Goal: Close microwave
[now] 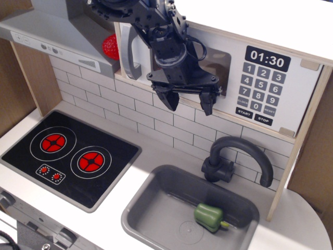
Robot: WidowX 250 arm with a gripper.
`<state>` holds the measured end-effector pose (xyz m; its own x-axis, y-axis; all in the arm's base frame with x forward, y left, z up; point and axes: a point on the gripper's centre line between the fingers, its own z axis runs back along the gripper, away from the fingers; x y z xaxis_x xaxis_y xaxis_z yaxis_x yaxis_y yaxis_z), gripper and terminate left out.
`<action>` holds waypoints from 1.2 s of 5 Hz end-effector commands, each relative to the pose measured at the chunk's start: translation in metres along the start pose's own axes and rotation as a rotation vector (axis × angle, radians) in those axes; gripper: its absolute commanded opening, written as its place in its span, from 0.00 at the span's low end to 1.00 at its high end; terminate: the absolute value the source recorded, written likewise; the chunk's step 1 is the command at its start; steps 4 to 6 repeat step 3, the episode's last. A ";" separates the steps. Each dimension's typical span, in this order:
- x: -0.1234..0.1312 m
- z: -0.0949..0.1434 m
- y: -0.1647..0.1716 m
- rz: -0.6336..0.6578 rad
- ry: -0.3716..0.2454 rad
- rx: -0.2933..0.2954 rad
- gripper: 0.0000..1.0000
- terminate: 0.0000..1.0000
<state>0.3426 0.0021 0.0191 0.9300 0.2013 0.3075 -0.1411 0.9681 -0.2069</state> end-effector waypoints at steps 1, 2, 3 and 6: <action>0.014 0.014 0.010 -0.003 -0.039 0.013 1.00 0.00; -0.015 0.021 0.019 -0.063 -0.007 0.029 1.00 0.00; -0.033 0.025 0.023 -0.051 0.025 0.045 1.00 1.00; -0.033 0.025 0.023 -0.051 0.025 0.045 1.00 1.00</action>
